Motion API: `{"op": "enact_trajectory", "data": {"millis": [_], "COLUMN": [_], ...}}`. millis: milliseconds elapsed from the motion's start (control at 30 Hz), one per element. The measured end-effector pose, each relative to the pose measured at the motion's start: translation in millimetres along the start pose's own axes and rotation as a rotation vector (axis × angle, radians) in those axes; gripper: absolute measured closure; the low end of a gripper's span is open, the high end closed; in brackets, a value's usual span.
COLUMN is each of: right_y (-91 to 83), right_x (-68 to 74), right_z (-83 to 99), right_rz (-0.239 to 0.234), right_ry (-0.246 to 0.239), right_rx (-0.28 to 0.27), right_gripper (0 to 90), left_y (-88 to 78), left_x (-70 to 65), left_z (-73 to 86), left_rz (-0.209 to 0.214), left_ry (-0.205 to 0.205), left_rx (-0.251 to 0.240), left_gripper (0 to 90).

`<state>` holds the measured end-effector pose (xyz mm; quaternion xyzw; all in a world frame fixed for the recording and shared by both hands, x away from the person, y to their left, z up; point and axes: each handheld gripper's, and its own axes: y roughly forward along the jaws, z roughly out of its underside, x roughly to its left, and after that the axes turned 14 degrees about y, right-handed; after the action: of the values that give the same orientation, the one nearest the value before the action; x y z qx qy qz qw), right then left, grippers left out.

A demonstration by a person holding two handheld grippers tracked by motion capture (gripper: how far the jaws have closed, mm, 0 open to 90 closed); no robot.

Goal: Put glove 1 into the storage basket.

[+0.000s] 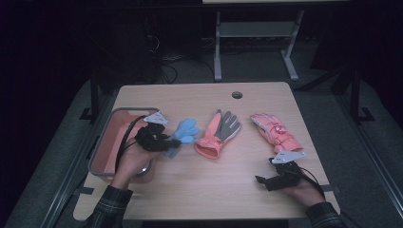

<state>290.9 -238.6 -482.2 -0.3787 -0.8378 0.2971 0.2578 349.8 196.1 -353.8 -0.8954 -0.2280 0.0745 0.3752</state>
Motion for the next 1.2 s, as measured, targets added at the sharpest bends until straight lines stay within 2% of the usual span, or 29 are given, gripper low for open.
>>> {"op": "enact_trajectory", "data": {"millis": [300,600,800,933,1033,1100,1200], "right_y": [0.0,0.0,0.0,0.0,0.0,0.0,0.0], "right_x": [0.1,0.1,0.1,0.1,0.1,0.2,0.1], "right_z": [0.0,0.0,0.0,0.0,0.1,0.0,0.0], "right_rz": [0.000,0.000,0.000,0.000,0.000,0.000,0.000], "right_ry": [0.001,0.002,0.002,0.001,0.002,0.002,0.001], "right_rx": [0.000,0.000,0.000,0.000,0.000,0.000,0.000], "right_gripper": [9.4,9.4,9.4,9.4,9.4,9.4,9.4], "left_y": [-19.4,-37.3,-45.1,-43.3,-35.5,-29.5,-15.2], "left_x": [27.7,54.3,73.3,83.8,92.1,96.1,101.8], "left_z": [10.2,24.0,38.0,47.3,54.6,58.6,64.7], "left_rz": [-0.072,-0.149,-0.206,-0.241,-0.255,-0.244,-0.236], "left_ry": [-0.040,-0.105,-0.140,-0.173,-0.189,-0.210,-0.215], "left_rx": [0.014,0.020,0.058,0.084,0.119,0.127,0.170], "left_gripper": [76.8,76.6,76.7,76.6,76.5,76.4,76.3]}}
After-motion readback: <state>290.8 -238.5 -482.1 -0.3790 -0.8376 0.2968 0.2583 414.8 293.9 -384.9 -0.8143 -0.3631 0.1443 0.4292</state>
